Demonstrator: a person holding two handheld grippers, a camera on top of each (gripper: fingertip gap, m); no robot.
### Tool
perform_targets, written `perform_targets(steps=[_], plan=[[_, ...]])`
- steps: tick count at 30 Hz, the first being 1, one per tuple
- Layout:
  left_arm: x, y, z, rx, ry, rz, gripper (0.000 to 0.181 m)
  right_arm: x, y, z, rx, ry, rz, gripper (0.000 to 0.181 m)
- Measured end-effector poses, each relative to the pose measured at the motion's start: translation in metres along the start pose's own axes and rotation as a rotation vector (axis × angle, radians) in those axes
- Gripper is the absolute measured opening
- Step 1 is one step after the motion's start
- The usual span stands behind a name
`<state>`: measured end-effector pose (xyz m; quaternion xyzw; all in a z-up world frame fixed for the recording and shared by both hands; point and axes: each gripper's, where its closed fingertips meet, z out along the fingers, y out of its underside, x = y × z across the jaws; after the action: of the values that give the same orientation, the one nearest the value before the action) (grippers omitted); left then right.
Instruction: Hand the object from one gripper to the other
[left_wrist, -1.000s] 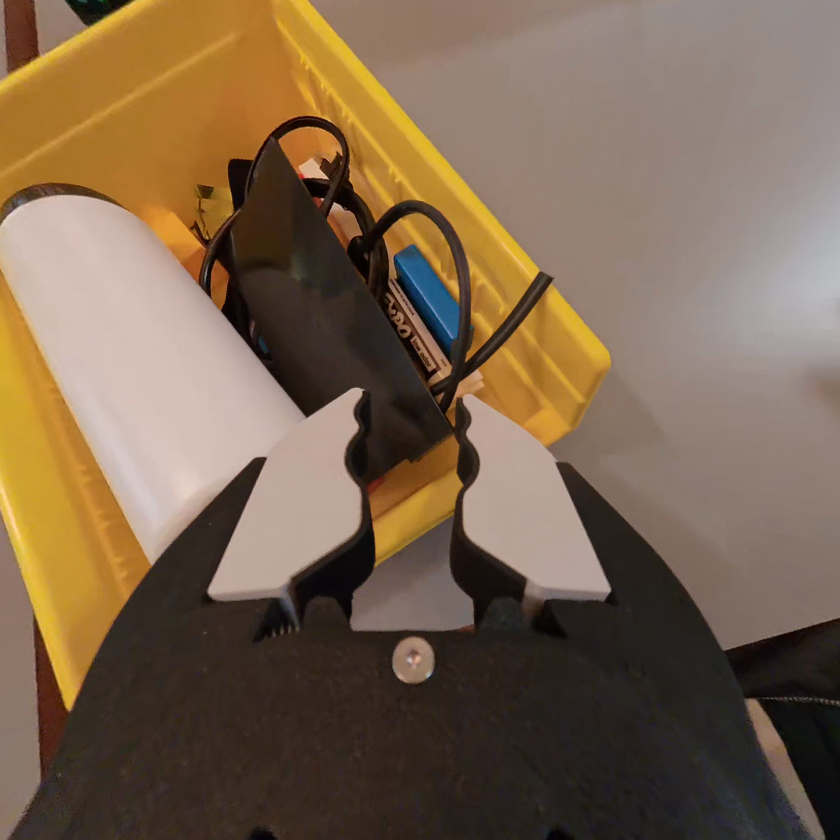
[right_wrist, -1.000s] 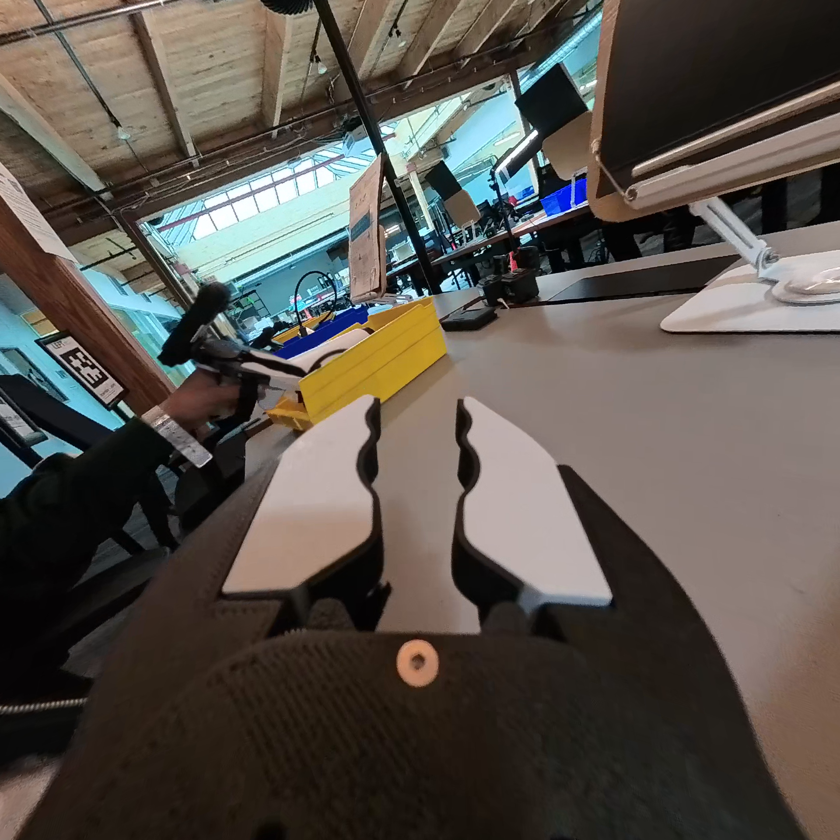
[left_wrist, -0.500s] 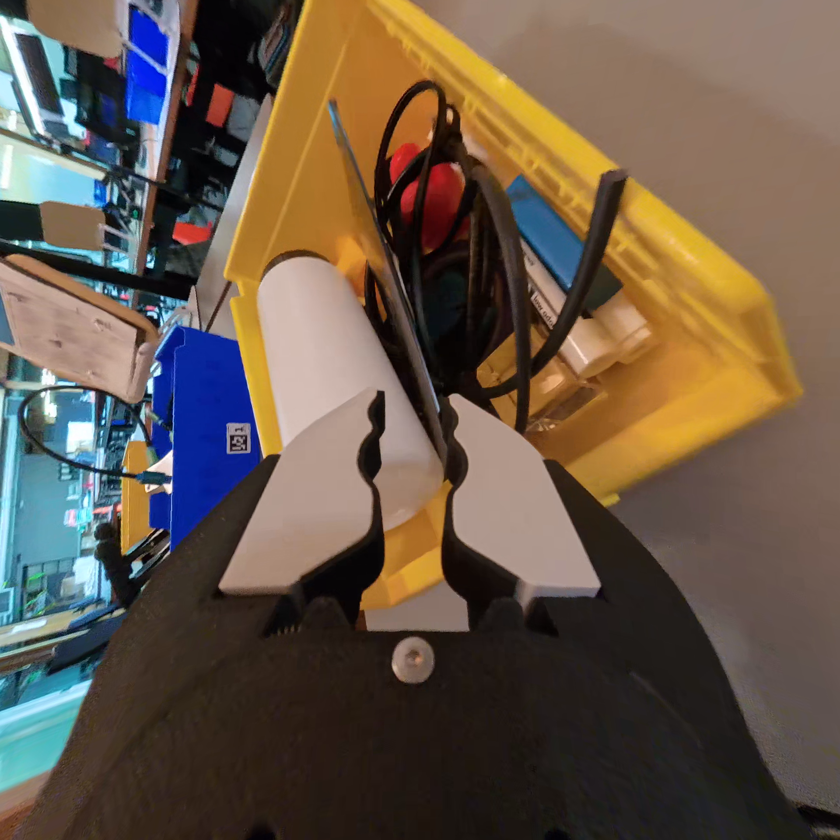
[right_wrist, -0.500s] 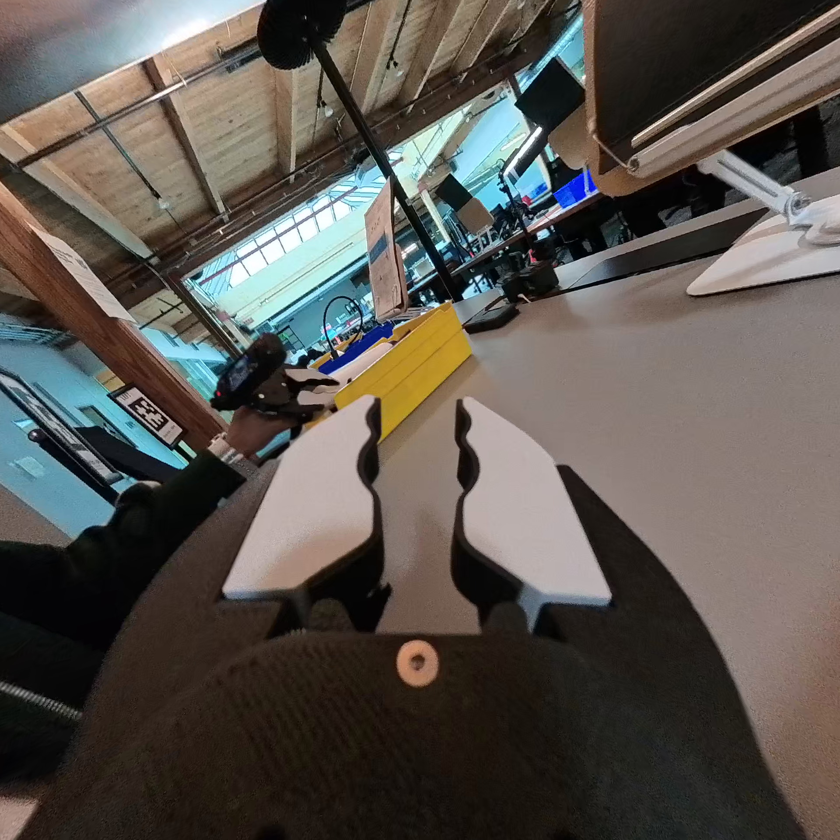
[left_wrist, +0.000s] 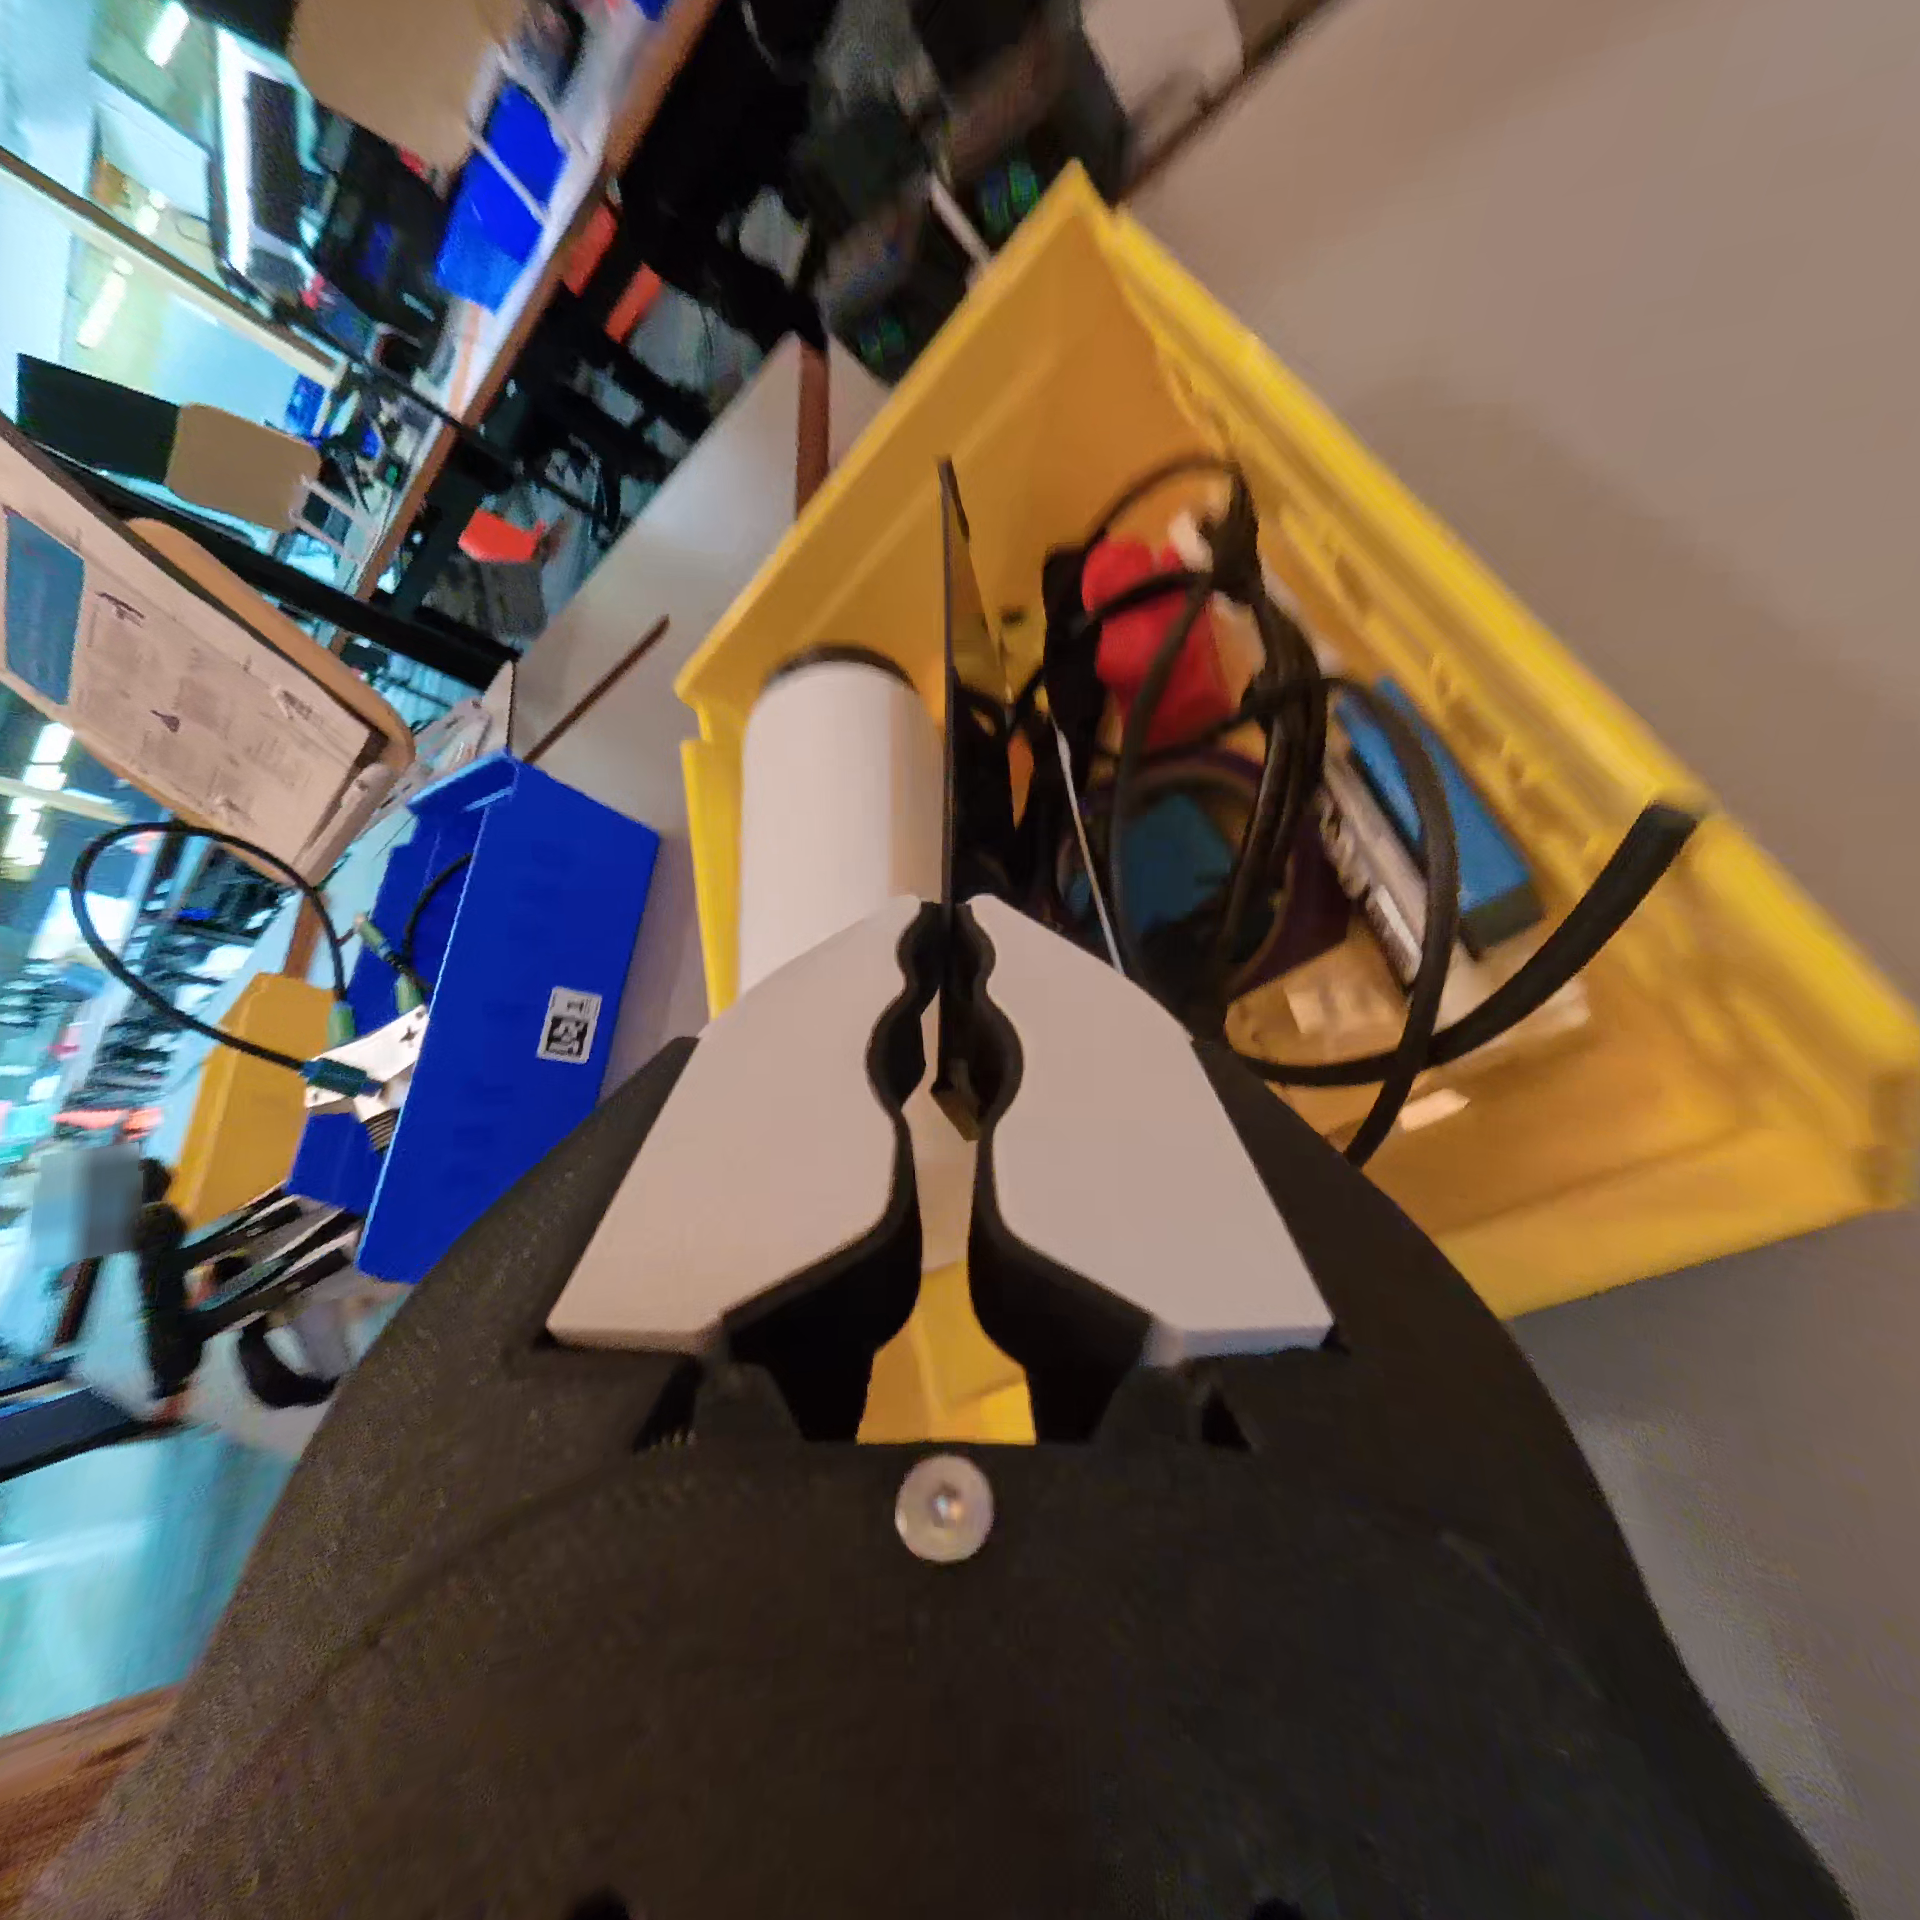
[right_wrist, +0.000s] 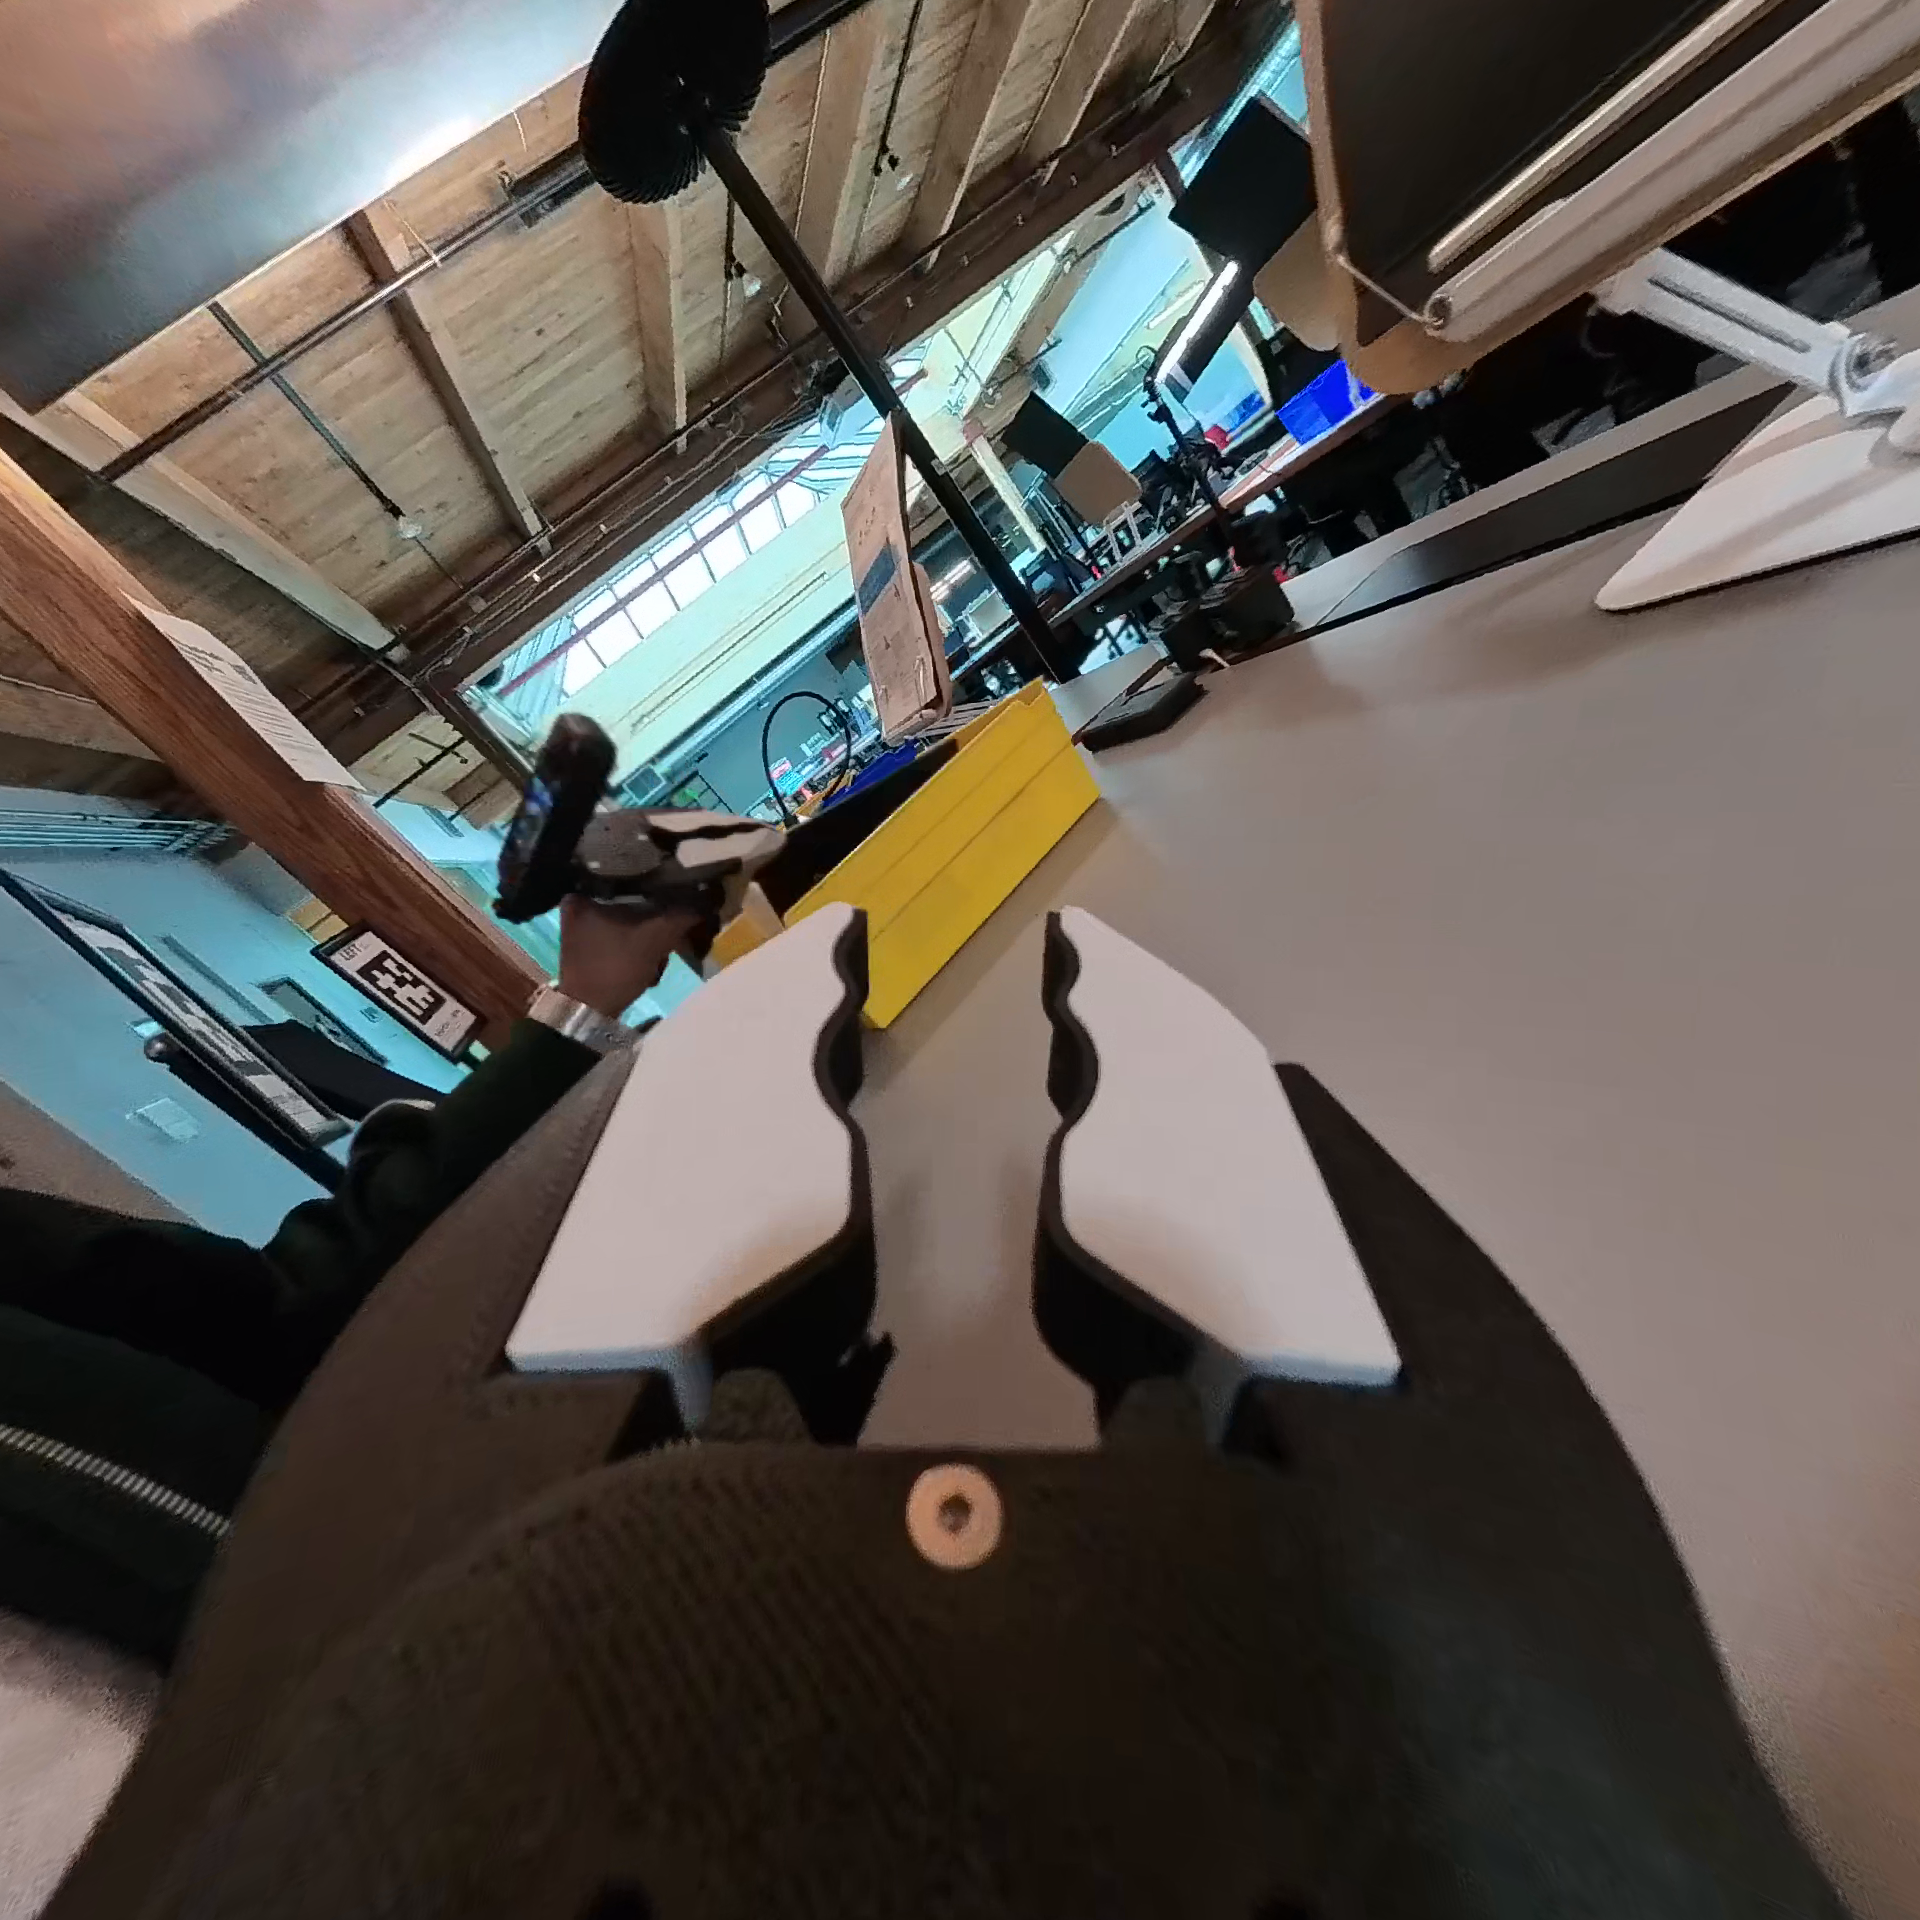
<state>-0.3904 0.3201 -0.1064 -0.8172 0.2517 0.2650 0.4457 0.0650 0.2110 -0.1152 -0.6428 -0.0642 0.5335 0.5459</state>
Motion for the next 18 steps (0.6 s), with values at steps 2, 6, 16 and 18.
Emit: perform_targets(steps=[2,6,16,18], plan=[[-0.014,-0.023,-0.017,0.094,0.015,-0.100,0.002,0.002,0.000,-0.001,0.000,0.005,0.008,0.032],[-0.032,-0.048,-0.039,0.189,0.087,-0.251,0.002,-0.001,-0.002,-0.002,0.007,-0.012,0.028,0.033],[0.006,-0.112,-0.098,0.513,0.579,-0.579,0.002,-0.006,0.001,0.002,-0.040,-0.039,-0.039,0.035],[0.037,-0.137,-0.119,0.575,0.790,-0.606,0.002,-0.004,-0.002,0.000,-0.098,-0.051,-0.125,0.039]])
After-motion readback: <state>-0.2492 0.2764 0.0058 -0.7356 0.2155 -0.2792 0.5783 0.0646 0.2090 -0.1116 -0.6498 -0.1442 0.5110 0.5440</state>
